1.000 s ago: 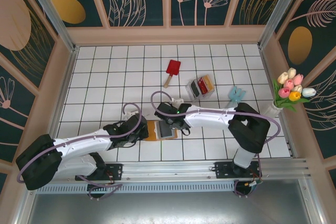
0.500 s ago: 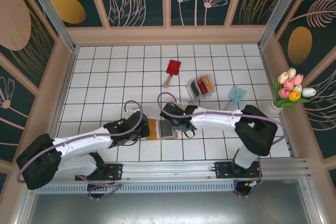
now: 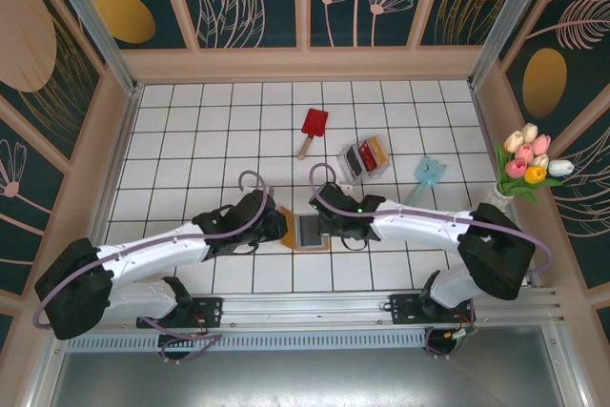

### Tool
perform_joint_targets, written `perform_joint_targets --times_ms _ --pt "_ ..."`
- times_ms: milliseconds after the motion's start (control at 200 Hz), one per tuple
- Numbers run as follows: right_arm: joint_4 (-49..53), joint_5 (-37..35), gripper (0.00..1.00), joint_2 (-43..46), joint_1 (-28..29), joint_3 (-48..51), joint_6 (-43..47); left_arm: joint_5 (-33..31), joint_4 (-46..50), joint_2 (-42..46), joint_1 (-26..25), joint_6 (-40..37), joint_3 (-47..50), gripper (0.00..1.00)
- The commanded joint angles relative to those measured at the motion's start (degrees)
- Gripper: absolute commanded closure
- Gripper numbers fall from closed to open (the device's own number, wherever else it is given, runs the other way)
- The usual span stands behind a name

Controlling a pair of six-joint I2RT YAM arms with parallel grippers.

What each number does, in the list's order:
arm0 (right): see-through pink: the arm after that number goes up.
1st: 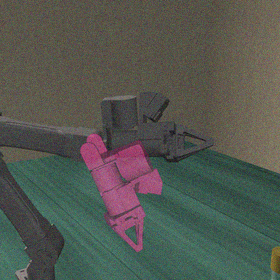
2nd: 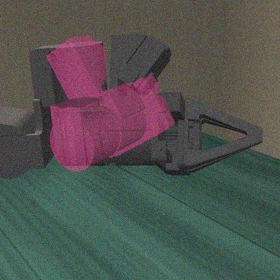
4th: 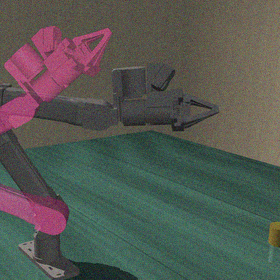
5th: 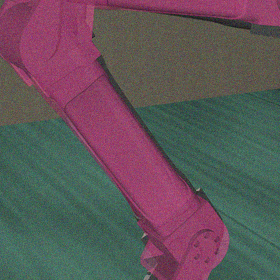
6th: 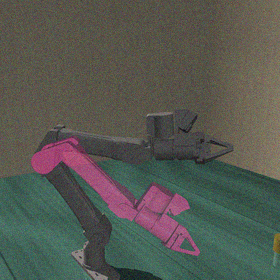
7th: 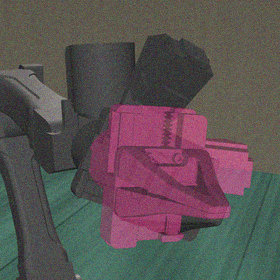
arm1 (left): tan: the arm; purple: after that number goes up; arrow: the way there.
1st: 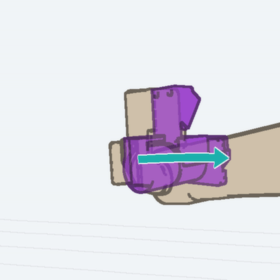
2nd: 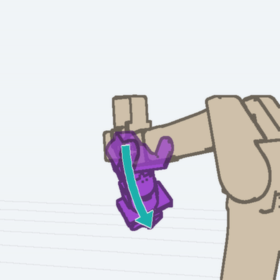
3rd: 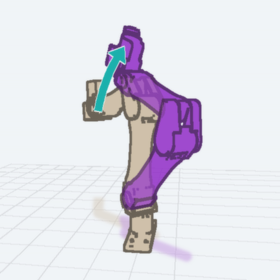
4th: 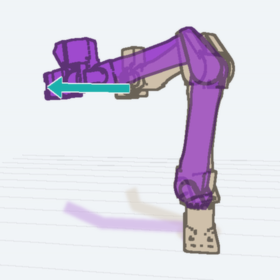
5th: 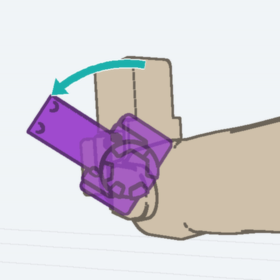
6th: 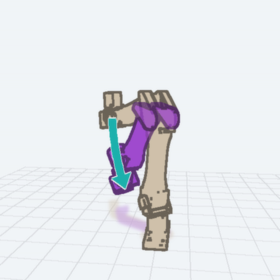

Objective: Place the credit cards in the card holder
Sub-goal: Close the card holder at the center of the table.

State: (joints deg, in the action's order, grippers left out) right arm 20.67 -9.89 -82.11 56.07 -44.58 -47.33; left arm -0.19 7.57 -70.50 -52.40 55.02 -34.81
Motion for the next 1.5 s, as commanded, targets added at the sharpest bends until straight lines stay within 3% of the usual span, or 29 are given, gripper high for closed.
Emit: perform_joint_targets --times_ms 0,180,500,711,861,1131,1296,1496 --pt "-8.11 6.33 0.93 3.77 -2.17 3.59 -0.78 9.01 -6.76 -3.53 0.27 -2.13 -3.38 0.75" --pt "-11.89 8.74 0.93 7.65 -4.60 8.34 -2.36 15.93 -15.53 -9.77 -0.57 -0.06 -5.66 0.62" --pt "-17.45 13.32 0.91 13.27 -9.28 15.44 -6.10 18.23 -29.28 -23.36 -1.14 8.08 -3.56 0.63" --pt "-23.92 20.30 0.90 13.07 -10.68 17.07 -6.78 13.72 -32.72 -21.62 -1.18 11.84 -0.41 0.60" --pt "-29.18 25.51 0.90 9.51 -10.90 16.85 -7.50 12.38 -35.41 -20.13 -1.16 13.59 2.63 0.71" --pt "-30.82 28.01 0.90 3.98 -11.28 15.79 -7.44 11.90 -34.94 -18.43 -1.20 11.92 3.24 0.82" --pt "-28.67 27.32 0.91 1.76 -11.34 14.69 -6.57 10.12 -31.19 -14.52 -1.16 10.38 3.16 0.81" --pt "-25.18 24.64 0.91 1.78 -11.43 13.82 -5.75 -1.53 -14.03 -0.77 -1.19 4.97 2.29 0.72"
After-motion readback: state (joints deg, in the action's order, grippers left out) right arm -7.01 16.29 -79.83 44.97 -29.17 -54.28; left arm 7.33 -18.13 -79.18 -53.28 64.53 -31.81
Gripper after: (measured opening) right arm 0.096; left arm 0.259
